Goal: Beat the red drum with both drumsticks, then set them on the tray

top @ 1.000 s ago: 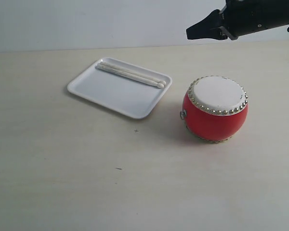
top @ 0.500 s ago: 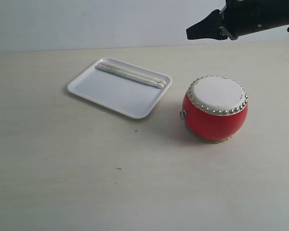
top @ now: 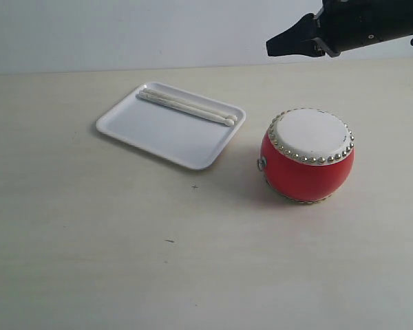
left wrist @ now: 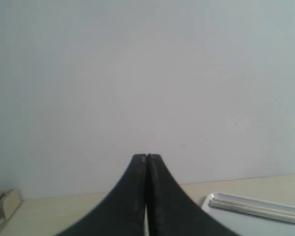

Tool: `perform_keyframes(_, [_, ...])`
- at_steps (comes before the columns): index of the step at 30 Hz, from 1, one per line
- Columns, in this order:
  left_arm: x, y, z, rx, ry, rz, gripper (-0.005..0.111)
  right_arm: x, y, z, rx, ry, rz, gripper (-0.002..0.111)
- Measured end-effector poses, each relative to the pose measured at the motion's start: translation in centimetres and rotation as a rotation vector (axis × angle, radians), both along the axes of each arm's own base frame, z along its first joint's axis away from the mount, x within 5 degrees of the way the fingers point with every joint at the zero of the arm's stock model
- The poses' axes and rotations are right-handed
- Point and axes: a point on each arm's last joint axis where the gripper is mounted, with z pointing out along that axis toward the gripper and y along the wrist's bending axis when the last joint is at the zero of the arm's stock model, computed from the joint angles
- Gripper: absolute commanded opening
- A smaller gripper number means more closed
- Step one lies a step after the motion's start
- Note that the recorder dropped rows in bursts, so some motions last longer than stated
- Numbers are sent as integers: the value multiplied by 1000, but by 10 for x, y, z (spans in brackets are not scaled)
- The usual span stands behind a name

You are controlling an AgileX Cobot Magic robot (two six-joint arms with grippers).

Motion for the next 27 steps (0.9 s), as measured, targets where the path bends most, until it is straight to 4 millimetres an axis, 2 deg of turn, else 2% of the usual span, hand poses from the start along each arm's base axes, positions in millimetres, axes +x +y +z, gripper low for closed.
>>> perform_keyframes(4, [0,0,-1,2,16,-1,0,0,0,0,0,0,0,0])
perform_keyframes(8, [4,-1,-12,3,63,-3,0,0,0,0,0,0,0,0])
perform_keyframes(16, [16,-1,-49,9,169,-2,0,0,0,0,0,0,0,0])
perform_keyframes(23, [24,-2,-90,9,271,0,0,0,0,0,0,0,0,0])
perform_keyframes(27, [26,-2,-102,-16,294,-4,0,0,0,0,0,0,0,0])
